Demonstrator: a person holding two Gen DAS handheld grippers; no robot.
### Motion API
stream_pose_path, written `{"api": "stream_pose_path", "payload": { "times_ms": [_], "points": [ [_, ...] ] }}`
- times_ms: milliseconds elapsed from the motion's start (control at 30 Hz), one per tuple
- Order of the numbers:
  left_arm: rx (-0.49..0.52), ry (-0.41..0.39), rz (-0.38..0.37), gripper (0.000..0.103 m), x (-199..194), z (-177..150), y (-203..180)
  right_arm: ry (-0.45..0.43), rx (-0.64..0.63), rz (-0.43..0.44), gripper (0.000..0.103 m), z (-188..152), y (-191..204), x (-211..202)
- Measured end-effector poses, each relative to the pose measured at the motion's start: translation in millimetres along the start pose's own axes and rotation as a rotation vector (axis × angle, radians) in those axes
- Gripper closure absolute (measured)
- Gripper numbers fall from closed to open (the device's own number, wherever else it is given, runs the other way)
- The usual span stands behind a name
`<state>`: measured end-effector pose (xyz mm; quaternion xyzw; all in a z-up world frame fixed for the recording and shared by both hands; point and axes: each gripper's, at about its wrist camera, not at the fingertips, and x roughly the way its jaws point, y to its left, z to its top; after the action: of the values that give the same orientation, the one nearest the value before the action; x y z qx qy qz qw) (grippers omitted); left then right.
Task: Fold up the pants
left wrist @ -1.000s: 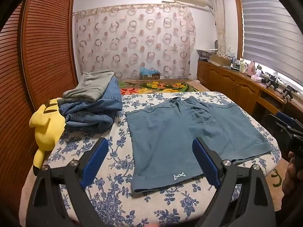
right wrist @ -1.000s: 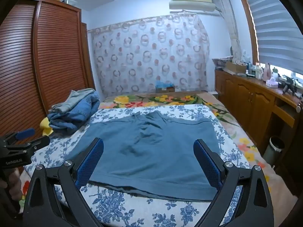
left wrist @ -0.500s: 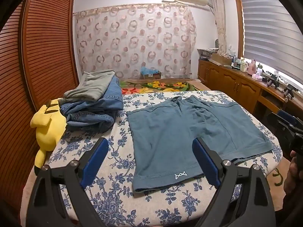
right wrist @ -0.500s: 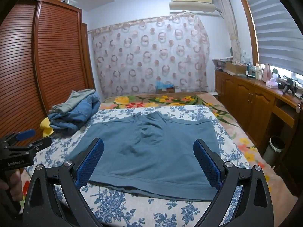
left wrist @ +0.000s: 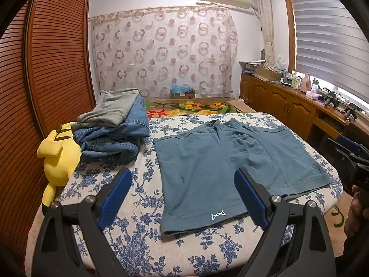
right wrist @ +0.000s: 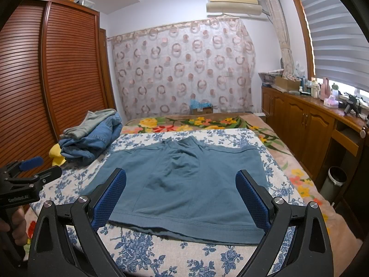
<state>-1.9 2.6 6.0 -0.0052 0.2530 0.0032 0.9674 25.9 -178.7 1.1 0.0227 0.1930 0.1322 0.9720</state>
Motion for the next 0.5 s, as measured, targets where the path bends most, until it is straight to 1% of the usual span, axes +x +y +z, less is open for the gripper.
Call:
{"api": "stream_pose_path", "payload": {
  "times_ms": [133, 500],
  "points": [
    [0.001, -0.004, -0.002, 0.012, -2.2, 5.9, -1.1, 0.0, -0.001, 0.0, 0.006, 0.1, 0.6, -0.3],
    [0.003, -0.005, 0.001, 0.012, -3.6, 5.3, -3.1, -0.001, -0.001, 0.001, 0.006, 0.1, 1.3, -0.9]
  ]
}}
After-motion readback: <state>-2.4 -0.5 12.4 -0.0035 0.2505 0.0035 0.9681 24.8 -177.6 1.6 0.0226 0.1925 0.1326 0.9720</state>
